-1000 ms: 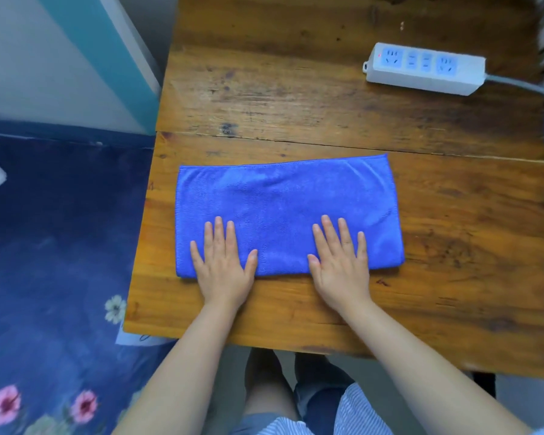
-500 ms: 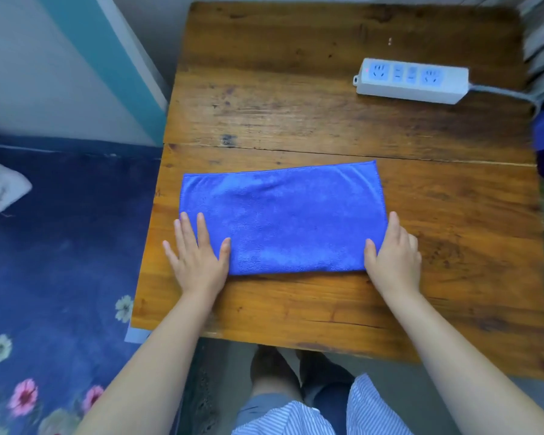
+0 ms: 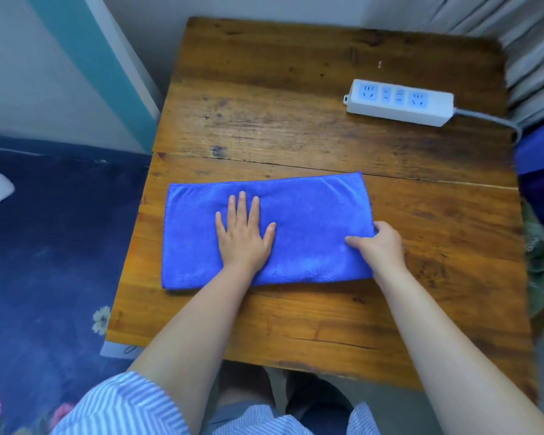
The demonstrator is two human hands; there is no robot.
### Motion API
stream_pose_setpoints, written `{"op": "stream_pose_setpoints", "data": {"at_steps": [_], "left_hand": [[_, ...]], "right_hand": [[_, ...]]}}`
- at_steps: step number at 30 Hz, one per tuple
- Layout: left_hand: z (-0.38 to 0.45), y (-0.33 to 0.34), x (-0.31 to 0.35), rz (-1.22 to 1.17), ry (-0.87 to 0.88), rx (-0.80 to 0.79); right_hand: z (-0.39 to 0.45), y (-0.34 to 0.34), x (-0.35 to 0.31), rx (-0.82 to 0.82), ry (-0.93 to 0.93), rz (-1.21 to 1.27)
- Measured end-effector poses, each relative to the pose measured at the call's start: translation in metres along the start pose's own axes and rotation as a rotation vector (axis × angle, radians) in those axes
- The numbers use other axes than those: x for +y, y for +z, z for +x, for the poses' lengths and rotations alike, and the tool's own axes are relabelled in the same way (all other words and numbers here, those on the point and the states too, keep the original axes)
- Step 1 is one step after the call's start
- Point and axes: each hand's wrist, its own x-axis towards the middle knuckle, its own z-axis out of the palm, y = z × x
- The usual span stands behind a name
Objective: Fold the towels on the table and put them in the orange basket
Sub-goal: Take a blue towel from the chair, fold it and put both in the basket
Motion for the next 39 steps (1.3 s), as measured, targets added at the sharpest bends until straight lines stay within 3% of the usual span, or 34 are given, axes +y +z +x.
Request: {"op": "stream_pose_setpoints", "data": {"at_steps": [3, 6, 10, 12, 15, 17, 20, 23, 27, 31, 36, 39], "left_hand": [[0.002, -0.001, 0.004, -0.004, 0.000, -0.019], [0.005, -0.008, 0.000, -0.120, 0.035, -0.054], [0.007, -0.037, -0.027, -0.674, 0.034, -0.018], [0.007, -0.056, -0.039, -0.976, -0.079, -0.039], [0.017, -0.090, -0.057, -1.490, -0.310, -0.287], [0.026, -0.105, -0.068, -1.654, -0.324, -0.442], [0.036, -0.115, -0.078, -1.630, -0.246, -0.536], [0.040, -0.116, -0.083, -1.443, -0.197, -0.546], [0.048, -0.106, -0.087, -1.167, -0.164, -0.420], [0.055, -0.103, -0.097, -1.090, -0.105, -0.305], [0.060, -0.097, -0.112, -1.173, -0.117, -0.357], [0.063, -0.099, -0.119, -1.174, -0.136, -0.388]], "right_hand": [[-0.001, -0.010, -0.017, -0.065, -0.038, 0.224], [-0.021, -0.012, -0.043, -0.179, -0.232, 0.234], [-0.064, 0.010, -0.072, -0.329, -0.364, 0.212], [-0.081, 0.023, -0.081, -0.369, -0.381, 0.210], [-0.102, 0.049, -0.088, -0.390, -0.371, 0.219], [-0.112, 0.068, -0.087, -0.377, -0.345, 0.212], [-0.124, 0.097, -0.079, -0.283, -0.267, 0.216], [-0.135, 0.120, -0.070, -0.196, -0.241, 0.251], [-0.143, 0.140, -0.061, -0.183, -0.254, 0.233], [-0.149, 0.151, -0.056, -0.115, -0.288, 0.160], [-0.163, 0.168, -0.050, -0.040, -0.403, -0.237], [-0.170, 0.173, -0.044, 0.144, -0.591, -0.453]]}}
